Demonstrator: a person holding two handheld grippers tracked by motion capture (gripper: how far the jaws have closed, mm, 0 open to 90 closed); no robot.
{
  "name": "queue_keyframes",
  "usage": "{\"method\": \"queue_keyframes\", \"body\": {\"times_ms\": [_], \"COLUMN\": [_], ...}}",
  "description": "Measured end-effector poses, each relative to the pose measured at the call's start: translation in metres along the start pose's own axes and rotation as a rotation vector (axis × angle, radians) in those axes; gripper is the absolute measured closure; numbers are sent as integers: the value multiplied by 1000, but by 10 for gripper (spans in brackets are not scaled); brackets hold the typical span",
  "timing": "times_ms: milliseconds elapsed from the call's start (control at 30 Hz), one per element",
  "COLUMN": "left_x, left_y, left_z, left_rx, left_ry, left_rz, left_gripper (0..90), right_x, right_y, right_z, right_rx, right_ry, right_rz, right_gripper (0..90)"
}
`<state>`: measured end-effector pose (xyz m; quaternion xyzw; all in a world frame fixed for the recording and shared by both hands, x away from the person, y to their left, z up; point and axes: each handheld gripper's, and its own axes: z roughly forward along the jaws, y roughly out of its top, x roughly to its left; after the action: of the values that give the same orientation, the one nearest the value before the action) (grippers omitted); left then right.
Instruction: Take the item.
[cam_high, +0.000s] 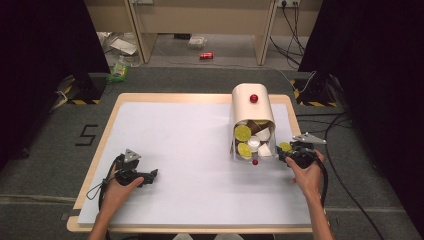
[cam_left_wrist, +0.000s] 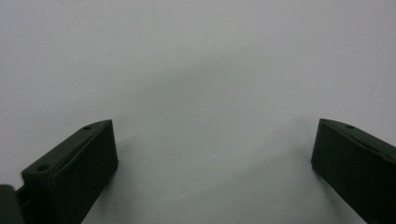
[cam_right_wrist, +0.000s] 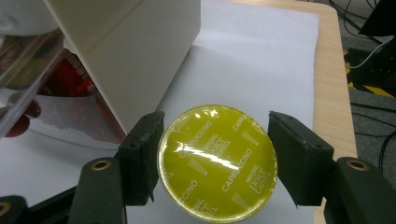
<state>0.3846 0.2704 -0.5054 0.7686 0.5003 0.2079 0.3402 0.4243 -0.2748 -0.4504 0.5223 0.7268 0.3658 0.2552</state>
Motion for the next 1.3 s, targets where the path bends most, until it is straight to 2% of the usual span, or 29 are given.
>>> {"method": "queue_keyframes", "body": {"times_ms": [167, 367, 667, 900, 1000, 1300], "left_x": [0, 0, 0, 0, 0, 0], "left_y": [0, 0, 0, 0, 0, 0], "left_z": [0, 0, 0, 0, 0, 0], "left_rx": [0, 0, 0, 0, 0, 0], "left_ry": [0, 0, 0, 0, 0, 0], "left_rz": [0, 0, 0, 0, 0, 0], "left_gripper": [0, 0, 0, 0, 0, 0], "right_x": [2, -1, -1, -1, -1, 0], "right_y": [-1, -6, -9, -11, -12, -9], "right_z": [7, 17, 22, 27, 28, 19], "right_rx": [15, 44, 52, 55, 58, 36], "right_ry": [2, 3, 3, 8, 14, 37], "right_rz": [-9, 11, 24, 5, 21, 48], "right_gripper": [386, 386, 386, 385, 379, 272]}}
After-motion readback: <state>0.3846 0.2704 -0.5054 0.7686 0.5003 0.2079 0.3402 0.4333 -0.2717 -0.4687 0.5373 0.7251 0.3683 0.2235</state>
